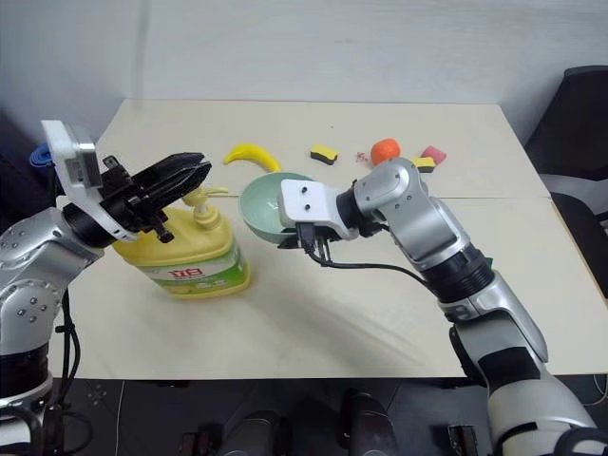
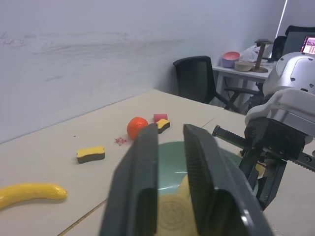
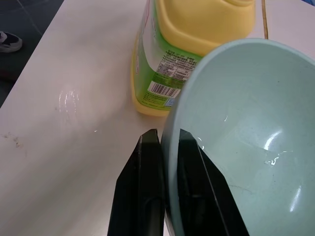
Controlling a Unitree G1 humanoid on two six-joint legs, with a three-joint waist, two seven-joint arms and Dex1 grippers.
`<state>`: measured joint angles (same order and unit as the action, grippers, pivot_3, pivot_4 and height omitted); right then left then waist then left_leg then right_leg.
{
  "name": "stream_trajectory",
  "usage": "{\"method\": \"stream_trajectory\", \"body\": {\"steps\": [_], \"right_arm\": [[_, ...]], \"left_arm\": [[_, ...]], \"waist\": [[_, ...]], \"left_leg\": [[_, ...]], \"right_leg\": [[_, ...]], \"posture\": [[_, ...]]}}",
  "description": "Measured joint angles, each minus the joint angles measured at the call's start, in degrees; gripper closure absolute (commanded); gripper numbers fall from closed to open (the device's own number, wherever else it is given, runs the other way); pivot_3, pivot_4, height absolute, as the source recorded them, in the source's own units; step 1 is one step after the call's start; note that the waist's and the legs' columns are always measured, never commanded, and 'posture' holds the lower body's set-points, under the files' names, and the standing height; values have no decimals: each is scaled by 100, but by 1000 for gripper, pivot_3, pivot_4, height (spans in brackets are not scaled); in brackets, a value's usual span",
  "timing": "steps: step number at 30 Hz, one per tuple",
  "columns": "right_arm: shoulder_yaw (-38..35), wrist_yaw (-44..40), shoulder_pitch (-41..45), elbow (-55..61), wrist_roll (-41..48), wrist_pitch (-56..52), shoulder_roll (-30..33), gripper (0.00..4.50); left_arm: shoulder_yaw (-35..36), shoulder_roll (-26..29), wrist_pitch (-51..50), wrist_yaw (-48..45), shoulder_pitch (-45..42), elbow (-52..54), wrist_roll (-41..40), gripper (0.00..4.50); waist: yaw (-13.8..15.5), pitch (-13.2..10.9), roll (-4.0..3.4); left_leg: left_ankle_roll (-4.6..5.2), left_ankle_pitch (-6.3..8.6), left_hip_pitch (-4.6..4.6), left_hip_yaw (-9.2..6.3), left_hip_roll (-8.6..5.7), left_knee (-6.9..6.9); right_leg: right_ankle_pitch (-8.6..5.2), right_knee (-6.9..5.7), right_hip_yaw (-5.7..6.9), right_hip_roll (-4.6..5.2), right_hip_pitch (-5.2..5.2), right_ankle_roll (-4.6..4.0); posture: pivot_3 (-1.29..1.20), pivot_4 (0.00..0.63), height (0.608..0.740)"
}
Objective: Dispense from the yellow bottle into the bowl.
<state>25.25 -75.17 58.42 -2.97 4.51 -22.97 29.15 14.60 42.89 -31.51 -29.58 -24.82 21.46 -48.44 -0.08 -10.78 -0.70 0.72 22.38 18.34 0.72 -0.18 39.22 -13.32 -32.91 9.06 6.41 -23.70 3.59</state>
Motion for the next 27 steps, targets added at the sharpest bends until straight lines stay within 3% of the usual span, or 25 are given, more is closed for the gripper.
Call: {"method": "stream_trajectory", "body": {"steps": [27], "right_arm": [[123,-69,363,268,-51,-451,-198,4500]], "left_arm": [[-219,319,-790,-9,-122,121,556,4444]], "waist": [[-16,11,-18]], "left_leg": [[-7,-2,-22,3,0,-3]], "right_leg": [[-1,-13,-8,4,7,-1]], "posture": [[0,150,740]]}}
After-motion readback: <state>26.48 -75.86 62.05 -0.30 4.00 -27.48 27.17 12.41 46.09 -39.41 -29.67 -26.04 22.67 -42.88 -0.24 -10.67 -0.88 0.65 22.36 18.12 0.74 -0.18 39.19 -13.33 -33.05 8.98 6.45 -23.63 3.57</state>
